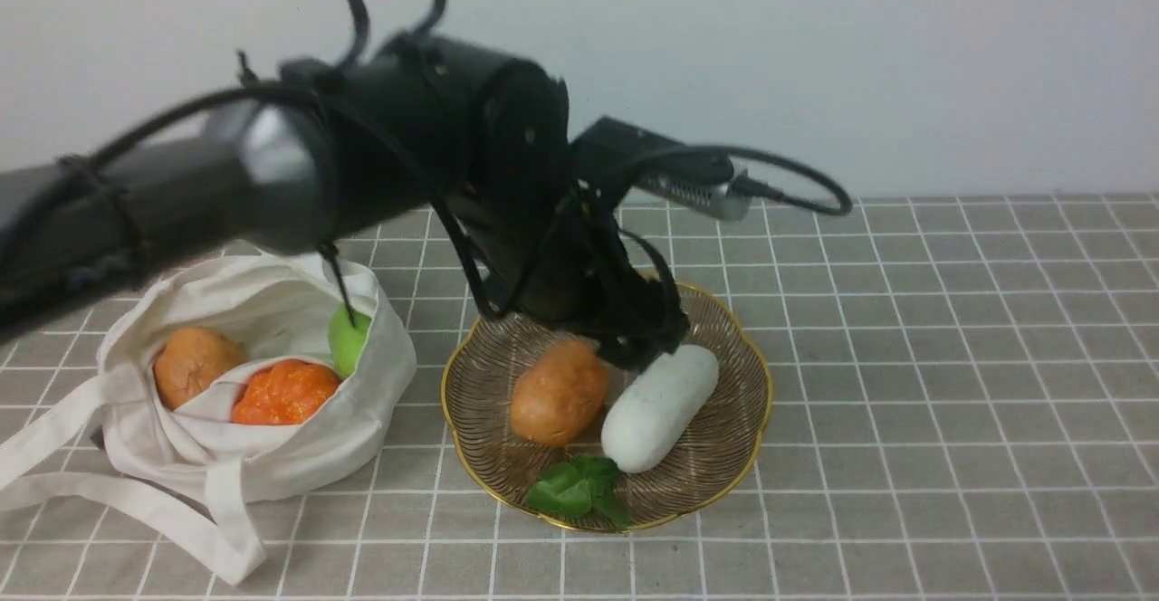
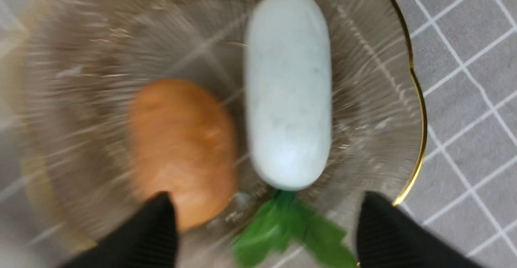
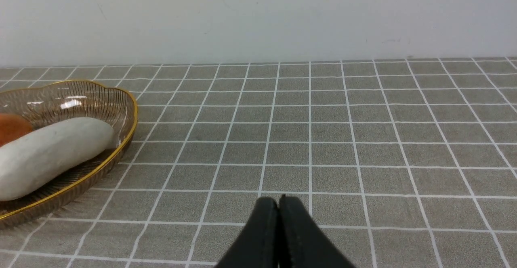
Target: Take vegetables from bag on grey coffee tablecloth place on plate.
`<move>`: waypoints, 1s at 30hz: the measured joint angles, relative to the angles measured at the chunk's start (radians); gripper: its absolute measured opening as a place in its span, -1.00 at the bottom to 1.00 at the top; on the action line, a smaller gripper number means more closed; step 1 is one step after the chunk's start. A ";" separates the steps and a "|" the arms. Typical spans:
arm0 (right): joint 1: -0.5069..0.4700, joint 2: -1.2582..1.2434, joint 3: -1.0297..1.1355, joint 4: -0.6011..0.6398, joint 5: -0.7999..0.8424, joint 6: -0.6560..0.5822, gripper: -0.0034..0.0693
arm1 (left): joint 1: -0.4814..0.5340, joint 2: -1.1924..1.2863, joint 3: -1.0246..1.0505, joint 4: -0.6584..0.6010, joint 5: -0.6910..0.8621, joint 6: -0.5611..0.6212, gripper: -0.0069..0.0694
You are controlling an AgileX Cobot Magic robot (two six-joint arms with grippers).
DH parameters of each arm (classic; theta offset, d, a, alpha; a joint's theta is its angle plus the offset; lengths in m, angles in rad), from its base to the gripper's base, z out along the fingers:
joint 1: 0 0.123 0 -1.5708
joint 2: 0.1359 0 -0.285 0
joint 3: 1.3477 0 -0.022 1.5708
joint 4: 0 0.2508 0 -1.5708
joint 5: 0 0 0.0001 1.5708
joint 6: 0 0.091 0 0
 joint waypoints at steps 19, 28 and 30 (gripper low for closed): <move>0.000 0.000 0.000 0.000 0.000 0.000 -0.95 | -0.027 -0.847 0.487 0.179 -0.270 -0.271 -0.83; 0.000 0.000 0.000 0.000 0.000 0.000 -0.95 | -0.027 -1.149 0.756 0.178 -0.368 -0.295 -0.83; 0.000 0.000 0.000 0.000 0.000 0.000 -0.95 | -0.027 -1.204 0.757 0.182 -0.368 -0.295 -0.83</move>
